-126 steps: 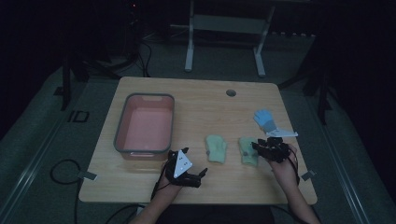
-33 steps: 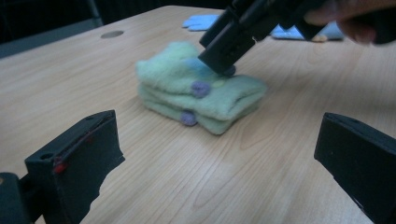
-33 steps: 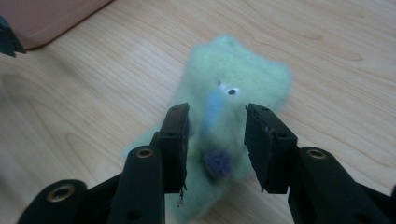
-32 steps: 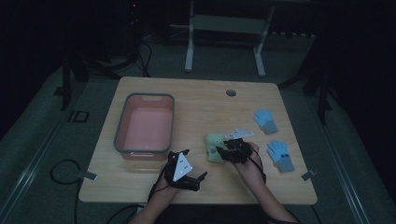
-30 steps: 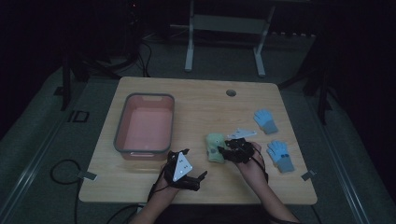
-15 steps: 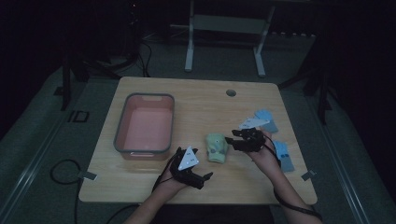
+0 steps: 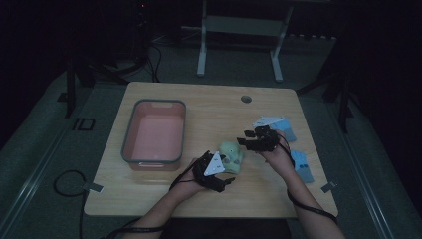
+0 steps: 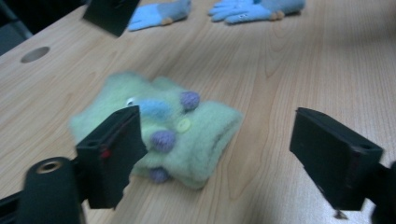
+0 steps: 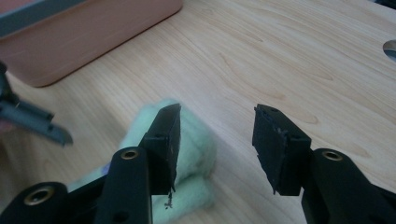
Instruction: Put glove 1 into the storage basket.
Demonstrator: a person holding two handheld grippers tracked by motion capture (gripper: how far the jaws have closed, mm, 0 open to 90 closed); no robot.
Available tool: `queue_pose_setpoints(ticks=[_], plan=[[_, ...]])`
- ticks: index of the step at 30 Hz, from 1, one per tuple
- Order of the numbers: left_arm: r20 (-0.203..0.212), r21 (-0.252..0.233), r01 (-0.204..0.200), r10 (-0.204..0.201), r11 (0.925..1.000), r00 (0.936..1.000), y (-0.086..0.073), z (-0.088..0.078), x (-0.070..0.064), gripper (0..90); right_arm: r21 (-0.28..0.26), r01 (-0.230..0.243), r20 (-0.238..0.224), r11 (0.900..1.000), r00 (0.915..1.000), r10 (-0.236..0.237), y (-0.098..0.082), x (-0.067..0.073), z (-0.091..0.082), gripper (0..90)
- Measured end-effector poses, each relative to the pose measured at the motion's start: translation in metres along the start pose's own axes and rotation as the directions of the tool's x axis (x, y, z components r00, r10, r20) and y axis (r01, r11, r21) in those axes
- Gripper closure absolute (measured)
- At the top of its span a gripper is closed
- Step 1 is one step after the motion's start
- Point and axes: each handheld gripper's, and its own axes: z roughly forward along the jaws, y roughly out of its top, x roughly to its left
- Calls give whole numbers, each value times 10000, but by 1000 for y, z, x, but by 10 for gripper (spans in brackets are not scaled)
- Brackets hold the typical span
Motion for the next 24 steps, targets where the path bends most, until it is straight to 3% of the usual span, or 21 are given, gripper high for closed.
queue_pose_setpoints(ticks=[4, 13, 14, 16, 24], plan=[[227, 274, -257, 251, 9993, 9994, 3, 10, 0, 211, 235, -263, 97, 9994, 9996, 261, 2, -3, 11, 509], [390, 1016, -882, 847, 9909, 9956, 0, 26, 0, 326, 793, -1072, -932, 9911, 9890, 1145, -4, -6, 39, 446], [479, 1073, -797, 749, 9910, 9960, -1, 27, 1, 345, 941, -1133, -997, 9891, 9874, 1226, -6, -7, 43, 430], [543, 1099, -703, 646, 9915, 9964, -2, 27, 3, 365, 1183, -1302, -1310, 9844, 9807, 1455, -10, -9, 49, 410], [248, 1519, -1165, 1140, 9815, 9932, -8, 34, 5, 450, 2088, -1841, -2035, 9605, 9524, 2268, -24, -18, 65, 357]])
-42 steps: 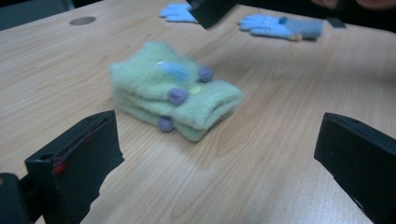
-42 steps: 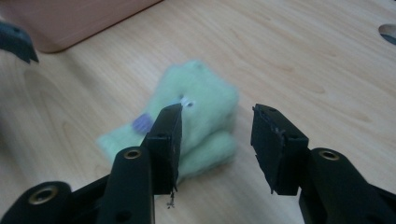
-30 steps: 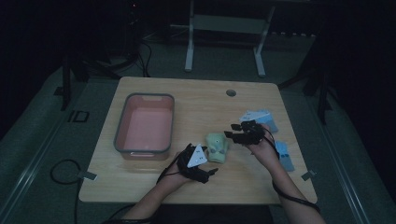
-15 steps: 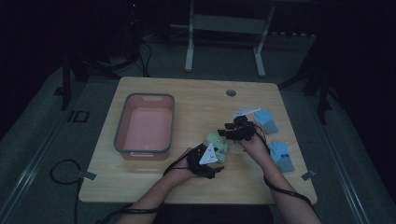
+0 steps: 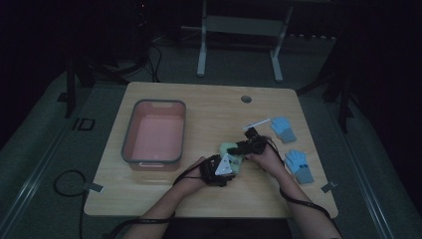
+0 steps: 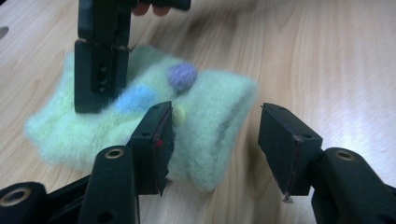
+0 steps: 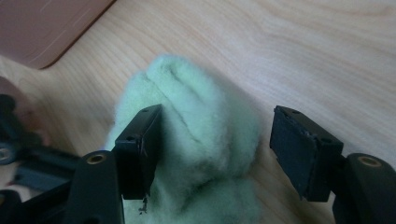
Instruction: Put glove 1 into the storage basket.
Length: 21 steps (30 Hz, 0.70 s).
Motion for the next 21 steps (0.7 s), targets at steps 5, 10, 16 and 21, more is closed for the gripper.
queue_pose_setpoints(ticks=[5, 10, 16, 21], plan=[[-574, 251, -343, 357, 9991, 9977, 2, 3, -2, 556, 6, -276, -783, 9996, 9965, 276, -3, -3, 4, 554], [-686, 457, -442, 473, 9980, 9965, 8, 0, 0, 699, -245, 636, -42, 9977, 9980, -638, 1, 12, -4, 687], [-562, 697, -457, 497, 9965, 9972, 16, -10, 3, 727, -376, 993, 166, 9943, 9950, -987, 5, 22, -11, 703], [-533, 803, -595, 639, 9950, 9965, 23, -22, 8, 733, -561, 1205, 155, 9911, 9927, -1199, 12, 30, -18, 705]])
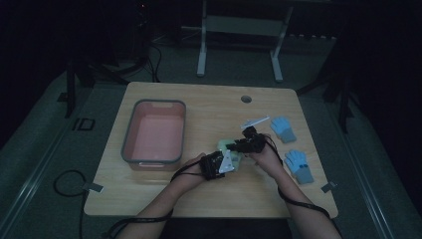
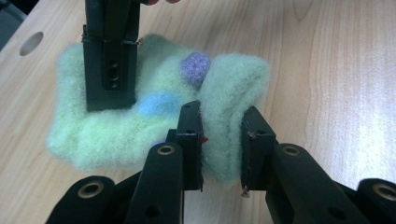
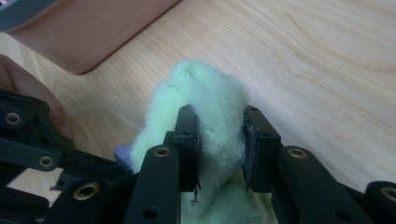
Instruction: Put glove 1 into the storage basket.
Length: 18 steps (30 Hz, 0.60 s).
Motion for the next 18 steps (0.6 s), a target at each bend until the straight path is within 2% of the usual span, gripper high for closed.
queue_pose_setpoints(ticks=[6, 12, 18], plan=[[-84, 126, -154, 155, 9998, 9998, 5, -18, 8, 737, -171, 257, -45, 9995, 9997, -258, 11, 9, -5, 706], [-208, 96, -28, 30, 9999, 9998, 4, -36, 15, 738, -355, 549, -103, 9979, 9984, -553, 28, 20, -9, 708], [-348, 249, -78, 86, 9997, 9994, 2, -50, 21, 738, -393, 791, -142, 9961, 9967, -797, 42, 30, -8, 707]])
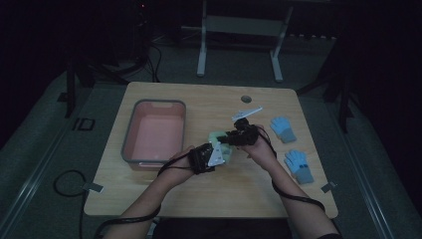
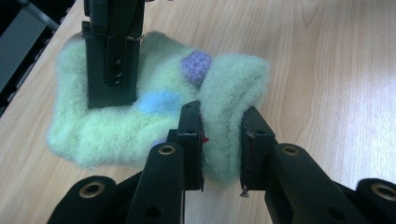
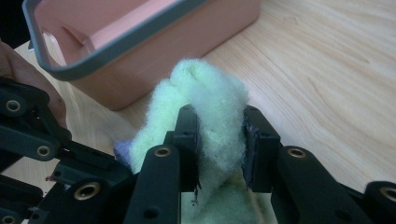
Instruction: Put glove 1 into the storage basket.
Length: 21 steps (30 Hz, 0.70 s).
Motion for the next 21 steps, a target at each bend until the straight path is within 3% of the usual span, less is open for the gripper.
queue_pose_setpoints(ticks=[12, 21], plan=[[-344, 450, 52, -36, 9990, 9994, -9, -37, 16, 739, -180, 290, -360, 9994, 9989, -296, 34, 18, 10, 708], [-647, 928, 206, -146, 9955, 9978, -24, -70, 33, 739, -312, 731, -668, 9968, 9949, -750, 71, 42, 28, 708]])
